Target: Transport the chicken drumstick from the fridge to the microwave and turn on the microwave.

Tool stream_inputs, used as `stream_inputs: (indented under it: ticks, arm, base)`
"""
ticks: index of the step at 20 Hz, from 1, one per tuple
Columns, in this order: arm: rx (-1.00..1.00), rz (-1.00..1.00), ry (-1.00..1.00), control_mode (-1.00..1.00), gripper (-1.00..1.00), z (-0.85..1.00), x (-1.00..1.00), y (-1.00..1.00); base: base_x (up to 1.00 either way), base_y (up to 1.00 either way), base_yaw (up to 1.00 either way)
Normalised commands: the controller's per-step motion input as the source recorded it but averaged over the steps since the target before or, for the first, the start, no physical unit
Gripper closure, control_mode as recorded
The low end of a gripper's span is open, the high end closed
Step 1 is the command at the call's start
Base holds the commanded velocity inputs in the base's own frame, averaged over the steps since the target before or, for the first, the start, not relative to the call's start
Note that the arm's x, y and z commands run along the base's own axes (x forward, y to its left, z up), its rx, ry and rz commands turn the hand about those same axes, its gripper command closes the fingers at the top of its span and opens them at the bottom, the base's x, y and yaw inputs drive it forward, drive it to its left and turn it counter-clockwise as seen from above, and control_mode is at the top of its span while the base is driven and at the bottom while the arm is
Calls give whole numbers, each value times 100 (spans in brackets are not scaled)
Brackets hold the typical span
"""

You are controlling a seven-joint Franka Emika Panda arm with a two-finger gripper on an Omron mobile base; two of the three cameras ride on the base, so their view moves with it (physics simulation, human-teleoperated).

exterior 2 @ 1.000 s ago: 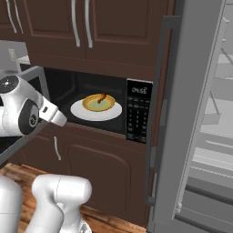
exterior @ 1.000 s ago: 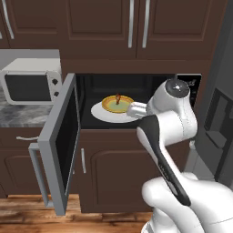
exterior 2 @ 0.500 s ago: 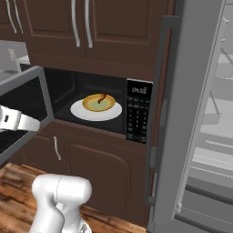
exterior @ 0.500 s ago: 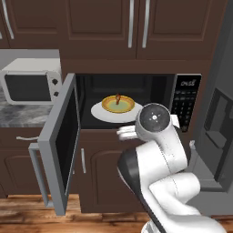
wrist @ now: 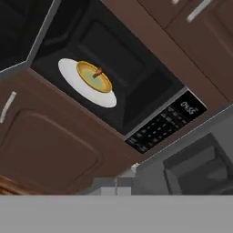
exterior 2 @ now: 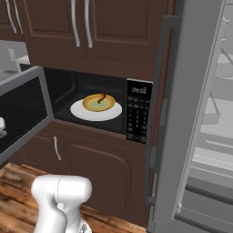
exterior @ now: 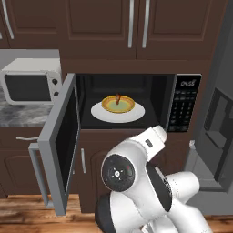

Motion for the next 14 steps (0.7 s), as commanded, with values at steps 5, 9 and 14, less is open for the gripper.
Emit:
stream_inputs:
  ticks: [5, 9, 14]
  arm:
    - [-46, 8, 2, -100, 100, 0, -50, 55]
    - [-44, 8, 4, -100, 100, 0, -45, 60]
    - [-28, 3, 6, -100, 100, 0, -28, 56]
  base:
    - [0, 0, 0]
    - [0, 0, 0]
    - [0, 0, 0]
